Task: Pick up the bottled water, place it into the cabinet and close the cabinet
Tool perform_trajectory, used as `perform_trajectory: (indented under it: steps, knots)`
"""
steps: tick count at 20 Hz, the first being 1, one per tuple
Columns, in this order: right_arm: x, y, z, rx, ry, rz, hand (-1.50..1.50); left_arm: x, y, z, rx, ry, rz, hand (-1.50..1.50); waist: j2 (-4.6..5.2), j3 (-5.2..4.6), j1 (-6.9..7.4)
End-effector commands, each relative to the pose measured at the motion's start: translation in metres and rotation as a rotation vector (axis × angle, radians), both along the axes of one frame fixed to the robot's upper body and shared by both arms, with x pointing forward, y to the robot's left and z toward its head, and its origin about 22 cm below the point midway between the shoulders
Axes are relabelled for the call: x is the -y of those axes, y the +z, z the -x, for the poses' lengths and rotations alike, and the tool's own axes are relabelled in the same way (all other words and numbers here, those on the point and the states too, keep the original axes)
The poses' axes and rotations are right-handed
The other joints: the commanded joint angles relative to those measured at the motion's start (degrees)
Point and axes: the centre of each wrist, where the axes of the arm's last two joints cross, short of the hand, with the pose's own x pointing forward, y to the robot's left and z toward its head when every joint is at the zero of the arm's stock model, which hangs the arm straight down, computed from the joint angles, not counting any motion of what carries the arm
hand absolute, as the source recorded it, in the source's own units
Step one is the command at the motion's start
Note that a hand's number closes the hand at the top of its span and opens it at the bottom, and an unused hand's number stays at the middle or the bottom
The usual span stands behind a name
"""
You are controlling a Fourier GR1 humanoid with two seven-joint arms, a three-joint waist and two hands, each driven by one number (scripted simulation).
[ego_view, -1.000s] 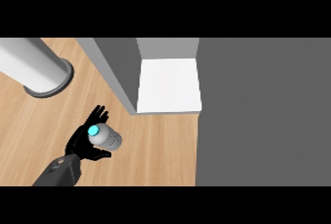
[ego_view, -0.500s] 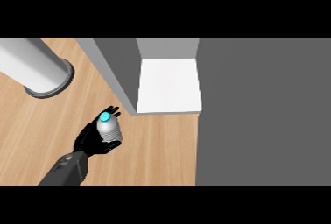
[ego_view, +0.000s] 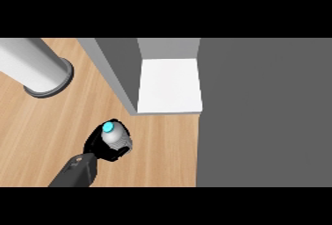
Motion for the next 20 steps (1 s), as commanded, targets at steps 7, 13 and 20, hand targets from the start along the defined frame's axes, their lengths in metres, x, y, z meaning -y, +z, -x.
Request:
perform_trajectory:
  steps: [7, 13, 20]
  knots:
    - [0.003, -0.004, 0.006, -0.006, -0.028, -0.002, -1.50, -0.008, -0.009, 0.019, 0.108, 0.200, 0.052, 1.50, -0.33, -0.02, 0.97]
    - [0.000, 0.006, 0.006, 0.004, -0.012, 0.000, -1.50, -0.043, -0.015, 0.045, 0.152, 0.430, 0.108, 1.50, -0.24, -0.06, 1.13]
    - [0.005, -0.005, 0.016, -0.011, -0.032, 0.017, -1.50, -0.016, -0.007, 0.039, 0.117, 0.403, 0.169, 1.50, -0.53, 0.05, 1.28]
